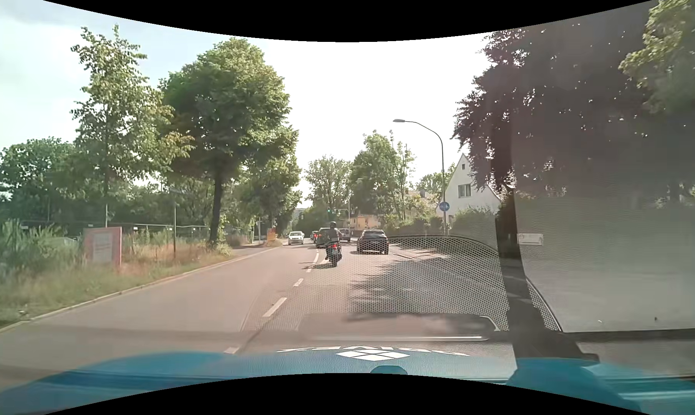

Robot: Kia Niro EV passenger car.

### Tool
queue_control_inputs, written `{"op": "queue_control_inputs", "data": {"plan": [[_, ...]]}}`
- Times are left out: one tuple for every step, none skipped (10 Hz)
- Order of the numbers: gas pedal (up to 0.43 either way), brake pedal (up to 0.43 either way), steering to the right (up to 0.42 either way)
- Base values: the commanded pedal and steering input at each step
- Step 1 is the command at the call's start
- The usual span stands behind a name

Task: Follow the waypoints while adhering to traffic rules and regulations

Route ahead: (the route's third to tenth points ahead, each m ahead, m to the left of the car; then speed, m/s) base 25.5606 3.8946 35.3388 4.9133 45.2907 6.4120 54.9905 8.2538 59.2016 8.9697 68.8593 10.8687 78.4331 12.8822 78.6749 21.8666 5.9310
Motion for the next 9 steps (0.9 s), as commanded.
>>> {"op": "queue_control_inputs", "data": {"plan": [[0.0,0.0,-0.026],[0.0,0.0,-0.026],[0.0,0.0,-0.026],[0.0,0.0,-0.026],[0.0,0.0,-0.026],[0.0,0.0,-0.026],[0.0,0.0,-0.026],[0.0,0.0,-0.026],[0.0,0.0,-0.026]]}}
